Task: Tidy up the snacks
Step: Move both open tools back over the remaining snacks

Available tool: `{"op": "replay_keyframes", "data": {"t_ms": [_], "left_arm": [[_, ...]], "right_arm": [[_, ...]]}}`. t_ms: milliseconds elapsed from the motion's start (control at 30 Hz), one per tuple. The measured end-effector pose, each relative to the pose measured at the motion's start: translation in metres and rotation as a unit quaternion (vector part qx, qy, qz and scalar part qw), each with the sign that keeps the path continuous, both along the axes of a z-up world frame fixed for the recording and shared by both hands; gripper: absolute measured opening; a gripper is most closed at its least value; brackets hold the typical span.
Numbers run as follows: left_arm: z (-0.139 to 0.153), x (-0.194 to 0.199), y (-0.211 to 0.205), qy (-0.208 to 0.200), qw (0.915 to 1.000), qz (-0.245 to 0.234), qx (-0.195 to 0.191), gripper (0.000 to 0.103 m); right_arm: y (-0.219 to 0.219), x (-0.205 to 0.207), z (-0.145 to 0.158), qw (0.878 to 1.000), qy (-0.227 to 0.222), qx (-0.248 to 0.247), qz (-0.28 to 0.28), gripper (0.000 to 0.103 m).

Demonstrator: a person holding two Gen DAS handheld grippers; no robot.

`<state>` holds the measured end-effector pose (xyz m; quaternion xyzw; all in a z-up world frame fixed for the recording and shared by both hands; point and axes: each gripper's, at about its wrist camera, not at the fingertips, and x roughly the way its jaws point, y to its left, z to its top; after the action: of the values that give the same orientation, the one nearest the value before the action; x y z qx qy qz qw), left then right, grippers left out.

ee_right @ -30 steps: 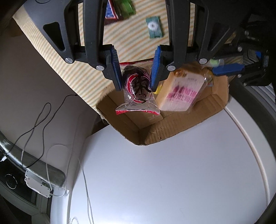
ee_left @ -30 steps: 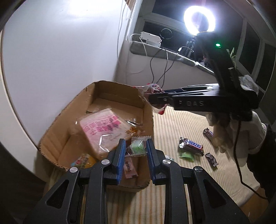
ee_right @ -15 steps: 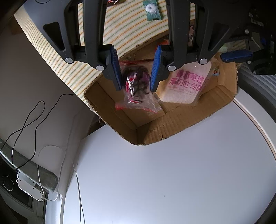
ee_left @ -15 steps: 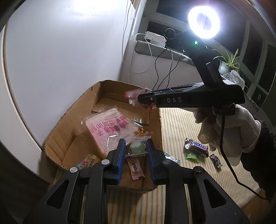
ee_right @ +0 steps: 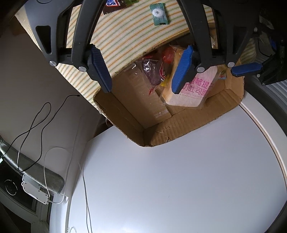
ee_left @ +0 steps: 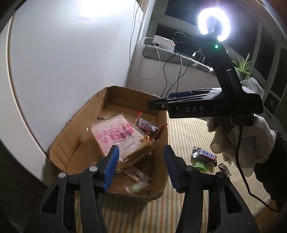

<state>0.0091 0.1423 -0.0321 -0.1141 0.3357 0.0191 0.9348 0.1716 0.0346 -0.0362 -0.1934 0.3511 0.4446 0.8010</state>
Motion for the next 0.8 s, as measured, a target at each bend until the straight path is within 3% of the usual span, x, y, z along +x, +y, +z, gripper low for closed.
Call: {"op": "replay_keyframes", "data": {"t_ms": [400, 800], "left_arm": [[0.006, -0.006, -0.021, -0.009, 0.9998, -0.018, -0.002, 0.051], [0.005, -0.005, -0.066, -0.008, 0.9981, -0.06, -0.008, 0.051]], "right_arm": [[-0.044, -0.012, 0.015, 1.0, -0.006, 0.012, -0.015, 0.072], [-0.151, -0.035, 0.015, 0.997, -0.009, 0.021, -0.073, 0.072]]}}
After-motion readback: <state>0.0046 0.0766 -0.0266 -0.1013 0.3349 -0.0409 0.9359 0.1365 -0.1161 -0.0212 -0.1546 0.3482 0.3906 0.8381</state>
